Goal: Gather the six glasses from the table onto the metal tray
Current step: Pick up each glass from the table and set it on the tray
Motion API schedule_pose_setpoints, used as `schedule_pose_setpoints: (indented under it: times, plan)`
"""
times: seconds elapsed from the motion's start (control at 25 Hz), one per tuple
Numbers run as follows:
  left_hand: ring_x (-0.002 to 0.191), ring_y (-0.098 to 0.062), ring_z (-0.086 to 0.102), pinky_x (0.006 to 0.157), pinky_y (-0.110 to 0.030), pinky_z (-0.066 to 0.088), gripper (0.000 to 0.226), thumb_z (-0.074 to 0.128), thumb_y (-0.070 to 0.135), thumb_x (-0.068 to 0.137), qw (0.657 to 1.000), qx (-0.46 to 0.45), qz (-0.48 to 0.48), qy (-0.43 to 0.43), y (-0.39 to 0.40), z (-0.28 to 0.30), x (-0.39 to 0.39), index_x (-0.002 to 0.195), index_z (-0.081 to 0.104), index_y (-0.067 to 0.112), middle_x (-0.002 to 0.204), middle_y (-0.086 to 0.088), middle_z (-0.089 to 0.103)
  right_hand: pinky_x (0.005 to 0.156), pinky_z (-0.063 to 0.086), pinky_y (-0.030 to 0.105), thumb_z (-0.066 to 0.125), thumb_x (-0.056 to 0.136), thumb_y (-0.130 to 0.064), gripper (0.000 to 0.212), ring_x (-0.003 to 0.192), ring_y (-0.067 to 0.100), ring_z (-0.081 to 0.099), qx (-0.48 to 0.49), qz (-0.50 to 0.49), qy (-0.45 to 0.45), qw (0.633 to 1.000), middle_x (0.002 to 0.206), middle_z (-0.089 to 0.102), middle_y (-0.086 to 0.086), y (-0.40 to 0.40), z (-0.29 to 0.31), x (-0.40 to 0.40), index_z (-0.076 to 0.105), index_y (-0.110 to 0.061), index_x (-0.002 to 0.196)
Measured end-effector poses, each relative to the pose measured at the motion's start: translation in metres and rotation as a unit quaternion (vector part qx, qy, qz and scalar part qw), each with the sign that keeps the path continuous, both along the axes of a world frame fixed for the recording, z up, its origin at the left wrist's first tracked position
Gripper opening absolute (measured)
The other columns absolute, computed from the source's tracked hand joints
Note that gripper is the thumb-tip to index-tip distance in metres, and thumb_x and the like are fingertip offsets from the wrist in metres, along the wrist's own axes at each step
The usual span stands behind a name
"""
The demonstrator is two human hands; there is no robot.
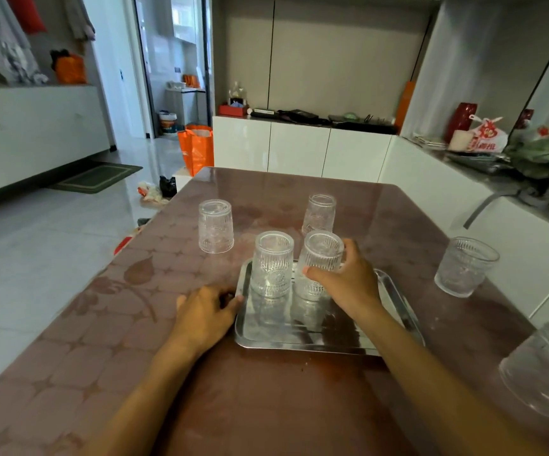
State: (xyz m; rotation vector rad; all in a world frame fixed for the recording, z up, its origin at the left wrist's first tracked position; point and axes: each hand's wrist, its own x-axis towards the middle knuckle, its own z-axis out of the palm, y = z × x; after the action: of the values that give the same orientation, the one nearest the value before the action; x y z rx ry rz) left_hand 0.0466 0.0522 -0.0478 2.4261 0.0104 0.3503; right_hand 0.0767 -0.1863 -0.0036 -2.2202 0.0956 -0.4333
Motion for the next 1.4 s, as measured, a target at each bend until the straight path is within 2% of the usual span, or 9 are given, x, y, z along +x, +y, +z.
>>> schedule_pose_setpoints:
  times: [0.32,0.48,0.64,0.76,0.88,0.96,1.04,1.2,1.4]
  plan:
    - [0.074,-0.012,0.062,0.092,-0.045,0.040,0.016,0.056,0.043,0.091,1.000,-0.013,-0.023,-0.011,-0.001,0.002,-0.001,0.097,0.071,0.038,0.072,0.014,0.066,0.072,0.050,0.031,0.073,0.062,-0.062,0.078,0.095,0.015,0.062,-0.037,0.024,0.024,0.999,0.116,0.062,-0.012,-0.003,-0.012,0.003,0.043,-0.032,0.128]
    - [0.085,-0.023,0.067,0.097,-0.053,0.045,0.022,0.053,0.041,0.093,0.999,-0.002,-0.036,0.004,-0.004,0.005,-0.007,0.102,0.072,0.032,0.086,0.005,0.075,0.085,0.051,0.036,0.077,0.072,-0.049,0.081,0.112,0.022,0.061,-0.009,0.041,0.072,0.997,0.133,0.060,-0.002,-0.013,-0.015,-0.018,0.036,-0.029,0.138]
    - [0.088,-0.038,0.066,0.079,-0.055,0.052,0.041,0.042,0.039,0.088,0.988,0.104,-0.061,-0.094,-0.010,0.014,-0.024,0.110,0.069,0.016,0.099,-0.011,0.069,0.100,0.044,0.033,0.070,0.079,-0.045,0.071,0.126,0.010,0.047,0.066,0.029,0.006,0.997,0.143,0.049,-0.009,-0.029,-0.019,-0.070,0.035,-0.037,0.141]
    - [0.096,-0.038,0.065,0.077,-0.053,0.050,0.048,0.039,0.038,0.084,0.972,0.138,-0.113,-0.155,-0.029,0.019,-0.038,0.111,0.070,0.013,0.107,-0.012,0.068,0.105,0.036,0.026,0.064,0.081,-0.040,0.068,0.131,0.004,0.040,0.018,-0.065,-0.137,0.988,0.145,0.044,-0.015,-0.067,-0.014,-0.121,0.034,-0.041,0.142]
    - [0.100,-0.042,0.065,0.079,-0.054,0.046,0.050,0.041,0.037,0.082,0.973,0.118,-0.123,-0.155,-0.040,0.023,-0.048,0.106,0.073,0.009,0.105,-0.015,0.070,0.115,0.021,0.038,0.071,0.080,-0.035,0.082,0.145,0.023,0.026,-0.116,-0.268,-0.255,0.922,0.160,0.023,0.001,-0.127,-0.003,-0.156,0.027,-0.029,0.149]
    - [0.097,-0.043,0.065,0.079,-0.053,0.046,0.050,0.041,0.038,0.081,0.976,0.106,-0.115,-0.149,-0.035,0.022,-0.048,0.104,0.073,0.008,0.104,-0.015,0.070,0.112,0.025,0.054,0.082,0.075,-0.034,0.103,0.148,0.034,0.018,-0.126,-0.345,-0.187,0.911,0.165,0.007,0.006,-0.161,-0.002,-0.164,0.014,-0.031,0.153]
    - [0.094,-0.041,0.066,0.078,-0.052,0.048,0.051,0.040,0.040,0.081,0.978,0.099,-0.114,-0.147,-0.030,0.023,-0.047,0.104,0.073,0.008,0.103,-0.014,0.071,0.104,0.035,0.059,0.087,0.070,-0.036,0.119,0.145,0.040,0.023,-0.088,-0.345,-0.075,0.931,0.166,-0.003,0.006,-0.177,-0.009,-0.164,0.003,-0.037,0.154]
    - [0.091,-0.040,0.067,0.078,-0.053,0.051,0.037,0.050,0.029,0.080,0.980,0.094,-0.112,-0.136,-0.030,0.021,-0.046,0.100,0.074,0.009,0.101,-0.013,0.071,0.079,0.053,0.053,0.084,0.073,-0.033,0.090,0.106,0.048,0.061,-0.121,-0.336,-0.026,0.934,0.143,0.038,0.016,-0.182,-0.025,-0.162,0.027,-0.033,0.143]
    - [0.088,-0.036,0.067,0.078,-0.048,0.047,0.029,0.056,0.028,0.081,0.983,0.093,-0.096,-0.123,-0.025,0.015,-0.041,0.099,0.074,0.012,0.100,-0.010,0.070,0.074,0.052,0.041,0.085,0.071,-0.033,0.070,0.099,0.039,0.064,-0.104,-0.327,-0.067,0.937,0.129,0.050,0.009,-0.183,-0.020,-0.164,0.043,-0.031,0.127]
